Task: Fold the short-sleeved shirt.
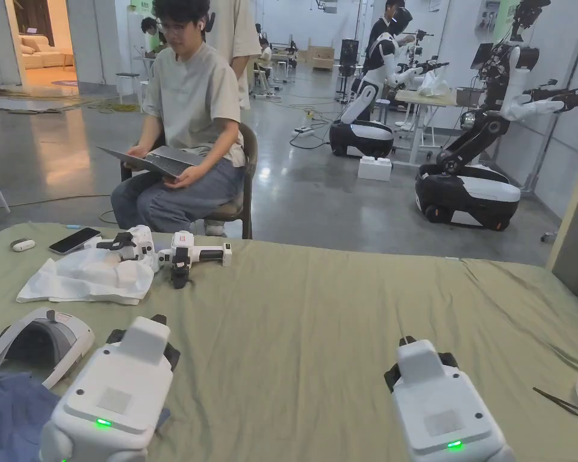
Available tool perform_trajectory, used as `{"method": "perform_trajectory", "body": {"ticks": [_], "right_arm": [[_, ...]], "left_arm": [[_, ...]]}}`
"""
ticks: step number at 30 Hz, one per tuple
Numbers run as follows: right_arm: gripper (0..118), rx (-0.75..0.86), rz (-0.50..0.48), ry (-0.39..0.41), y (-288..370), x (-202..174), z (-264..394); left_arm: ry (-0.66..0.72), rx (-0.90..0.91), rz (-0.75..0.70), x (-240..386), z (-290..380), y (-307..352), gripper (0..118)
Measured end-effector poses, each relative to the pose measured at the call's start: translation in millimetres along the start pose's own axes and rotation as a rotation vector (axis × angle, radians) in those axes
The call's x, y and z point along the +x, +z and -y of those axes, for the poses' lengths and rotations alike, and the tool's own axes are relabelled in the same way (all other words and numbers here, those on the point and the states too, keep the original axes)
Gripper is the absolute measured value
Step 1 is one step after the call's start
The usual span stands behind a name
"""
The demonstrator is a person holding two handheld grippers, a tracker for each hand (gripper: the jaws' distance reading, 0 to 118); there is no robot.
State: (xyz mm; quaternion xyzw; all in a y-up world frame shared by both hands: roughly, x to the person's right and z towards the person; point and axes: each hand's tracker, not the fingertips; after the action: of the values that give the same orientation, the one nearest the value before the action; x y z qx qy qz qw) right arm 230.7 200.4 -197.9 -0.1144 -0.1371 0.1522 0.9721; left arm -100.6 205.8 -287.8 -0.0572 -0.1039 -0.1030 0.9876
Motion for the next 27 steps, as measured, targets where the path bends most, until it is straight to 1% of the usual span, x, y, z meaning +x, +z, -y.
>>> {"method": "perform_trajectory", "body": {"ticks": [1,2,3,4,5,7,9,10,11,13,15,18,27], "right_arm": [[2,-0.005,-0.009,-0.139,1,5,-1],[2,-0.006,-0.011,-0.248,1,9,1],[2,-0.003,-0.016,-0.342,2,12,2],[2,-0.002,-0.001,-0.408,3,13,4],[2,-0.001,0.027,-0.432,5,14,3],[2,0.026,0.07,-0.448,10,14,3],[2,0.036,0.065,-0.446,13,15,1],[2,0.035,0.067,-0.436,14,15,-1],[2,0.04,0.067,-0.419,14,15,-2],[2,0.039,0.06,-0.352,15,13,-7],[2,0.032,0.055,-0.324,15,12,-8],[2,0.018,0.036,-0.304,12,9,-6],[2,-0.044,-0.016,-0.275,-1,-10,5]], "left_arm": [[0.128,0.016,0.009,-4,-1,1,0],[0.249,0.027,0.028,-9,1,1,0],[0.341,0.025,0.014,-11,1,1,0],[0.406,0.025,-0.002,-13,2,2,0],[0.441,0.028,-0.017,-14,3,2,0],[0.462,0.044,-0.003,-13,2,3,0],[0.418,0.047,-0.003,-12,0,4,0],[0.373,0.051,-0.002,-12,-2,4,0],[0.334,0.047,-0.001,-11,-3,5,0],[0.268,0.026,-0.008,-14,-5,6,0],[0.224,-0.013,-0.01,-22,-3,8,0],[0.217,-0.141,-0.004,-46,5,9,0],[0.318,-0.552,-0.015,-158,69,15,0]]}}
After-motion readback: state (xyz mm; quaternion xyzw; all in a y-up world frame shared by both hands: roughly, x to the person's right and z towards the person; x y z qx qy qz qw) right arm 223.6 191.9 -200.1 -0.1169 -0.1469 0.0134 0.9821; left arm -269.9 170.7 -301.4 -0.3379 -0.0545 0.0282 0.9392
